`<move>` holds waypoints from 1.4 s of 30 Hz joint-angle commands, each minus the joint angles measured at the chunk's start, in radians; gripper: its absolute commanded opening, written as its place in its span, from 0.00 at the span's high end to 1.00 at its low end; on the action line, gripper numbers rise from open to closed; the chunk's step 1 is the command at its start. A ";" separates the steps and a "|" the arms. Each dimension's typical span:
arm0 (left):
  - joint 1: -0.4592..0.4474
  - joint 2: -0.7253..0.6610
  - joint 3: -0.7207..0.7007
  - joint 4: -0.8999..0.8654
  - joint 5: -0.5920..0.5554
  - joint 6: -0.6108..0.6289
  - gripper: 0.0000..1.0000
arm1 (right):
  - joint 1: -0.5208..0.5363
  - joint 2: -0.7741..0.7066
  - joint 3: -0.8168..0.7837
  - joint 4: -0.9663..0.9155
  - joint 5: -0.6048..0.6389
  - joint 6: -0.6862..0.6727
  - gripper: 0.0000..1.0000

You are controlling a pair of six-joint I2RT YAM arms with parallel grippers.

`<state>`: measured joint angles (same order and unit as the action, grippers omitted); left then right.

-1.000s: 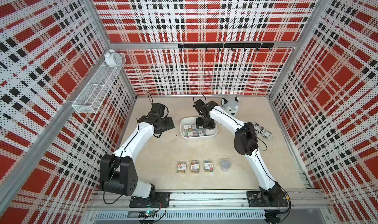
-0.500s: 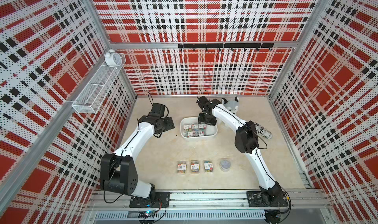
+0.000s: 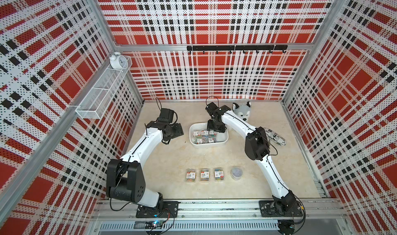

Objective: Take the paper clips out of the storage box
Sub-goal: Pick up the boxed paper clips from the storage box.

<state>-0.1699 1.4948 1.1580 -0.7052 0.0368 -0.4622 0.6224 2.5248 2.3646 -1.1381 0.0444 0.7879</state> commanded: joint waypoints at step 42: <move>-0.003 -0.001 0.003 0.019 0.002 0.015 0.29 | 0.019 -0.040 -0.077 -0.012 0.062 -0.011 0.35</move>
<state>-0.1699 1.5017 1.1580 -0.7029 0.0383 -0.4618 0.6334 2.5187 2.2856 -1.1339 0.0902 0.7780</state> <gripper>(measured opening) 0.714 0.654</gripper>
